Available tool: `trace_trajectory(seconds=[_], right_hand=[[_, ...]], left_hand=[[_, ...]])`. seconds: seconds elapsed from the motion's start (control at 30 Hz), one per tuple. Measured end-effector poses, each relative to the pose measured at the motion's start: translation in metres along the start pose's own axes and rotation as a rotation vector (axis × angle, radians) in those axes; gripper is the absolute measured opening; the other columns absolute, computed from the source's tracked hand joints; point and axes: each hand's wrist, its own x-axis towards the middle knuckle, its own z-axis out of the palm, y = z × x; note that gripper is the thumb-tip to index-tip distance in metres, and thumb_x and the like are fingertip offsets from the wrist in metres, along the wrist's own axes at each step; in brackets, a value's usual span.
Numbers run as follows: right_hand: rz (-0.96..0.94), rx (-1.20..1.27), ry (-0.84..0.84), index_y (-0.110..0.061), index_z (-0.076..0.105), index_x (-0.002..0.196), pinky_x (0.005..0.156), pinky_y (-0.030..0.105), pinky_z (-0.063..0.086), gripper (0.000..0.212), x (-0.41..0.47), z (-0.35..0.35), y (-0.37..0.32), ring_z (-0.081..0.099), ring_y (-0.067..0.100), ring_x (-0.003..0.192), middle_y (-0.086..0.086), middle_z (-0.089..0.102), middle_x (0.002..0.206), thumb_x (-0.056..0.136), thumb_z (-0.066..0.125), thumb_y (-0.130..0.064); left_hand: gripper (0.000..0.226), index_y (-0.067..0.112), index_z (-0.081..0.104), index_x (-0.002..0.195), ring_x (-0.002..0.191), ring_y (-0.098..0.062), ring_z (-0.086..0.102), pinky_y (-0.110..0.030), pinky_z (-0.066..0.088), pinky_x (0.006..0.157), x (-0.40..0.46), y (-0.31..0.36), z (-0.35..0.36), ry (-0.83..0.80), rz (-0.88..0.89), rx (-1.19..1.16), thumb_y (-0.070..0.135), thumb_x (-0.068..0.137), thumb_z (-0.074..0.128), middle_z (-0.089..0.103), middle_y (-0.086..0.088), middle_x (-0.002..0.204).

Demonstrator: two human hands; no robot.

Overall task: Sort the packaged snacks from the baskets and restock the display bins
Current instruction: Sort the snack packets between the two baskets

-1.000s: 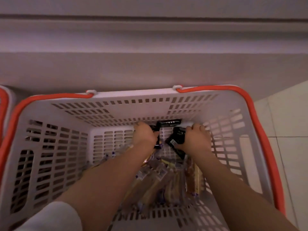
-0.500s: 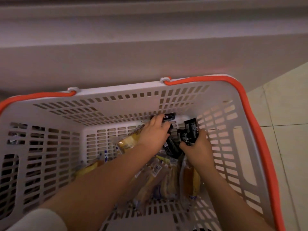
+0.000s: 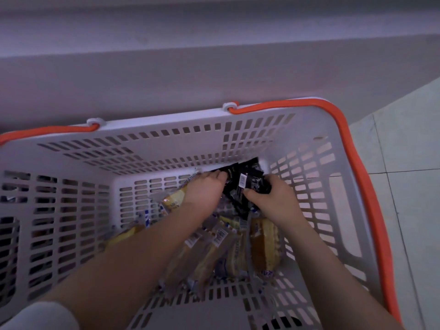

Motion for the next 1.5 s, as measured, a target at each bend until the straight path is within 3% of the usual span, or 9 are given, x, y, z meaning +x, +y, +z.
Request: trace_trajectory(seconds=[0.2,0.37,0.53,0.77,0.97,1.07,1.17,1.27,1.5], right_hand=[[0.109,-0.276,-0.185,-0.004,0.052,0.094,0.073,0.034,0.047,0.039,0.015,0.033,0.009,0.058,0.032,0.098,0.019,0.059,0.107,0.074,0.07,-0.032],[0.028,-0.566,-0.159,-0.013,0.033,0.114,0.078,0.039,0.047,0.064,0.005,0.05,0.008,0.057,0.032,0.103,0.011,0.052,0.115,0.071,0.073,-0.04],[0.005,-0.679,-0.174,-0.01,0.041,0.123,0.093,0.039,0.042,0.072,0.011,0.049,0.002,0.047,0.031,0.115,0.014,0.05,0.122,0.069,0.074,-0.045],[-0.272,-0.896,-0.209,-0.016,0.033,0.118,0.064,0.033,0.044,0.062,-0.007,0.042,-0.045,0.057,0.028,0.095,0.009,0.058,0.11,0.075,0.071,-0.041],[-0.521,-0.482,-0.254,-0.021,0.036,0.125,0.056,0.024,0.043,0.07,-0.069,0.044,-0.156,0.059,0.014,0.086,-0.006,0.058,0.101,0.072,0.074,-0.046],[-0.484,-0.172,-0.411,-0.035,0.05,0.091,0.051,0.007,0.04,0.036,-0.105,0.071,-0.212,0.055,-0.015,0.066,-0.028,0.053,0.08,0.07,0.078,-0.043],[-0.515,-0.103,-0.469,-0.038,0.055,0.076,0.057,0.009,0.041,0.025,-0.136,0.12,-0.256,0.058,-0.01,0.07,-0.026,0.058,0.076,0.071,0.079,-0.035],[-0.544,-0.054,-0.478,-0.027,0.06,0.099,0.067,0.022,0.044,0.03,-0.163,0.178,-0.285,0.062,0.013,0.092,-0.007,0.067,0.097,0.074,0.077,-0.034],[-0.514,-0.298,-0.411,-0.004,0.041,0.129,0.096,0.035,0.042,0.06,-0.203,0.273,-0.277,0.049,0.029,0.12,0.013,0.05,0.13,0.083,0.068,-0.032]], left_hand=[[0.036,0.014,0.042,0.12,0.082,-0.028,0.061,-0.031,0.036,0.058,-0.018,-0.041,-0.013,0.111,0.008,-0.036,0.011,0.085,0.052,0.064,-0.009,0.096],[0.031,0.014,0.054,0.116,0.074,-0.027,0.065,-0.025,0.039,0.055,-0.049,-0.061,-0.031,0.346,-0.084,-0.395,0.015,0.085,0.062,0.069,-0.008,0.097],[0.02,0.026,0.052,0.097,0.067,0.008,0.052,-0.004,0.039,0.053,-0.077,-0.076,-0.038,0.355,-0.356,-0.912,0.015,0.086,0.063,0.055,0.024,0.08],[0.017,0.029,0.053,0.096,0.063,0.015,0.057,-0.007,0.046,0.048,-0.134,-0.105,-0.053,0.43,-0.475,-1.147,0.017,0.088,0.061,0.059,0.024,0.081],[0.024,0.035,0.057,0.082,0.066,0.01,0.061,-0.016,0.052,0.06,-0.203,-0.137,-0.085,0.685,-0.495,-1.288,0.012,0.087,0.063,0.065,0.027,0.071],[0.021,0.033,0.059,0.081,0.059,0.003,0.061,-0.015,0.049,0.049,-0.24,-0.159,-0.092,0.845,-0.592,-1.362,0.013,0.086,0.064,0.066,0.019,0.067],[0.018,0.032,0.062,0.085,0.078,-0.011,0.067,-0.034,0.056,0.068,-0.279,-0.187,-0.087,0.913,-0.709,-1.391,0.014,0.086,0.063,0.07,0.01,0.083],[0.016,0.023,0.061,0.101,0.091,-0.023,0.066,-0.047,0.053,0.081,-0.319,-0.22,-0.075,0.92,-0.824,-1.294,0.016,0.087,0.062,0.069,-0.004,0.098],[0.025,0.008,0.056,0.107,0.09,-0.035,0.063,-0.037,0.044,0.071,-0.363,-0.258,-0.036,0.789,-1.063,-0.865,0.013,0.083,0.063,0.067,-0.017,0.097]])
